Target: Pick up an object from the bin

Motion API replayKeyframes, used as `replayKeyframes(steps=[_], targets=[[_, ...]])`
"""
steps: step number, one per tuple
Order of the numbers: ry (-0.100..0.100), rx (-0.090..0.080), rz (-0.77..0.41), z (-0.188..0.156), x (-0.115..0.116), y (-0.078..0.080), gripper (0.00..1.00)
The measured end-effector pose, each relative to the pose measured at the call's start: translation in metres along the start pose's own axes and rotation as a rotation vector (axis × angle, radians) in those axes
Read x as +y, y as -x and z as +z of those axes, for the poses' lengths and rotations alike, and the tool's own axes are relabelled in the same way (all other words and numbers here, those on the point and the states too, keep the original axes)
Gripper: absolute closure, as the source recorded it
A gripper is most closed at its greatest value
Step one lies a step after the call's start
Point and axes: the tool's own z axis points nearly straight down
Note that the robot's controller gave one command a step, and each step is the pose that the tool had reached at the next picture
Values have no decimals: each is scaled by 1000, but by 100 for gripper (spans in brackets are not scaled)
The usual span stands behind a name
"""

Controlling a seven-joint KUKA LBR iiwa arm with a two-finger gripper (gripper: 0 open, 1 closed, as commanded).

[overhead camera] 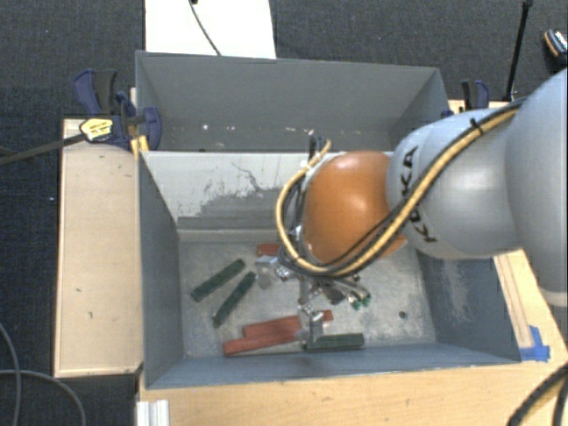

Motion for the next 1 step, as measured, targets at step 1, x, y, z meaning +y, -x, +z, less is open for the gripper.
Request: replayKeyframes(steps=[1], targets=[[-4, -8, -15, 34, -53, 22, 0]])
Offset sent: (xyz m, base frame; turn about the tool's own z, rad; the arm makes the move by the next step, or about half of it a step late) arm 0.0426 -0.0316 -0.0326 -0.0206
